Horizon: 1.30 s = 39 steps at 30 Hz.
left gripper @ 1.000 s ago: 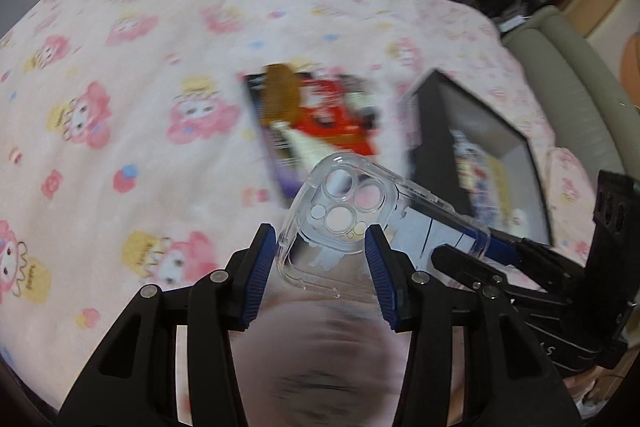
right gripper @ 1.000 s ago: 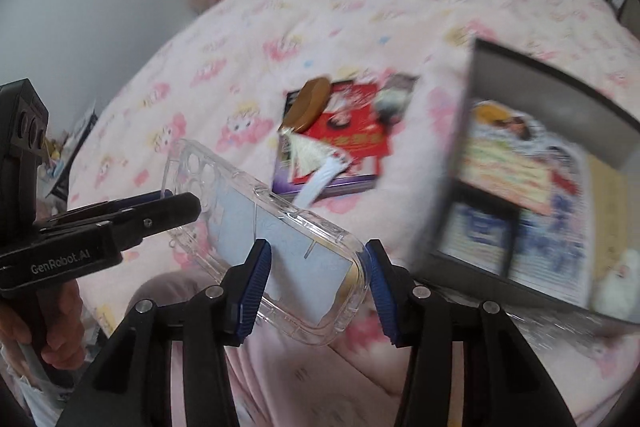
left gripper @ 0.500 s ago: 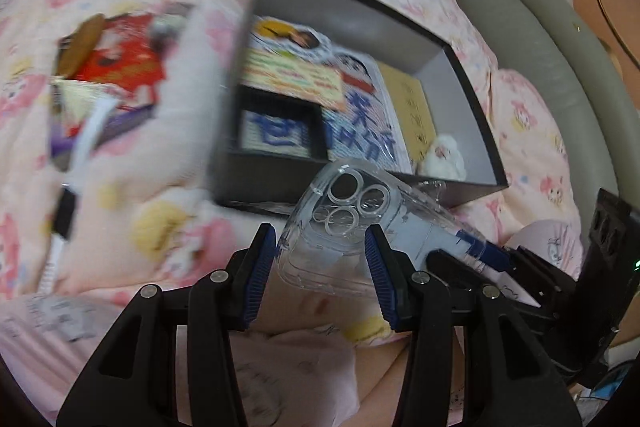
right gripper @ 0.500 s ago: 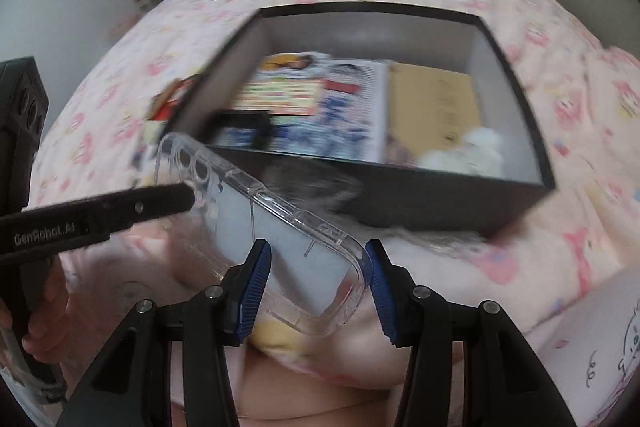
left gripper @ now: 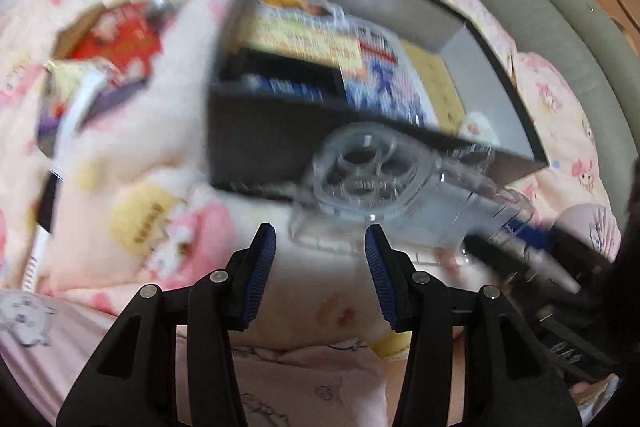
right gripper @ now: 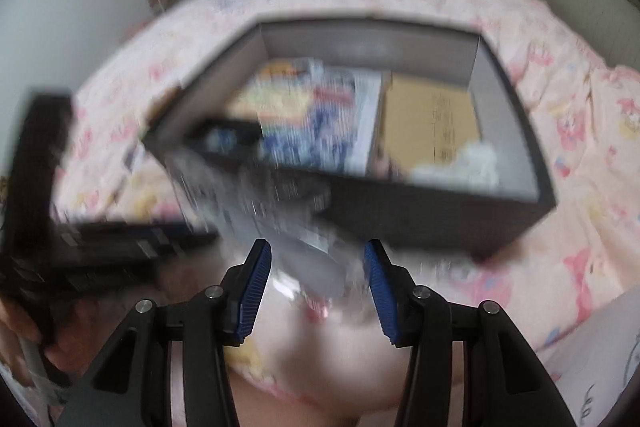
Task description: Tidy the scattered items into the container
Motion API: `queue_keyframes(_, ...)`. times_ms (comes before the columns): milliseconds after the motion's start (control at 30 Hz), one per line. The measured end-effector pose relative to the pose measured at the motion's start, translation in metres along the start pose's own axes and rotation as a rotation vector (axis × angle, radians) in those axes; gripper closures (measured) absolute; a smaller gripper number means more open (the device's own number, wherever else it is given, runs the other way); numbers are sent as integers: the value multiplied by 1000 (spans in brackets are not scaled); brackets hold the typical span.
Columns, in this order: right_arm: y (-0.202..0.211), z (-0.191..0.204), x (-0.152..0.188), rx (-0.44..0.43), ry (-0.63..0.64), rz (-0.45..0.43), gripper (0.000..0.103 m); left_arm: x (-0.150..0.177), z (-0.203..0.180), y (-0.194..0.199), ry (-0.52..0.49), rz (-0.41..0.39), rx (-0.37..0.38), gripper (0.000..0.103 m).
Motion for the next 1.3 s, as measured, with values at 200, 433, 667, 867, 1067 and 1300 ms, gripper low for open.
queue_keyframes(200,5,-8,4,-115,-71,-2,59,-15,11,24,80,-89,86,57)
queue_keyframes(433,38,-14,-5,-219,-138,-88,59,-28,14,26,95,-96,122,56)
queue_keyframes(667,12,-33,-18,-168,-270,-57,59,-24,22,22,126,-104,168,56)
queue_keyframes(867,-24,-43,-10,-349,-417,34,60,-19,26,13,145,-65,128,57)
queue_keyframes(1067,-9,-34,-17,-312,-367,-26,73,-15,17,16,84,-87,123,61)
queue_keyframes(1300,16,-19,-22,-104,-153,-118,81,-11,6,16,20,-103,84,61)
Point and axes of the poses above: each gripper's, at about its wrist camera, not at the fingertips, and y roughly against the way its jaws point, z to its left, x to its underside, the point moved 3 cm from there along -y, roughly the way its jaws point, and after that the axes turned 5 degrees about y, right-handed, at the moved point
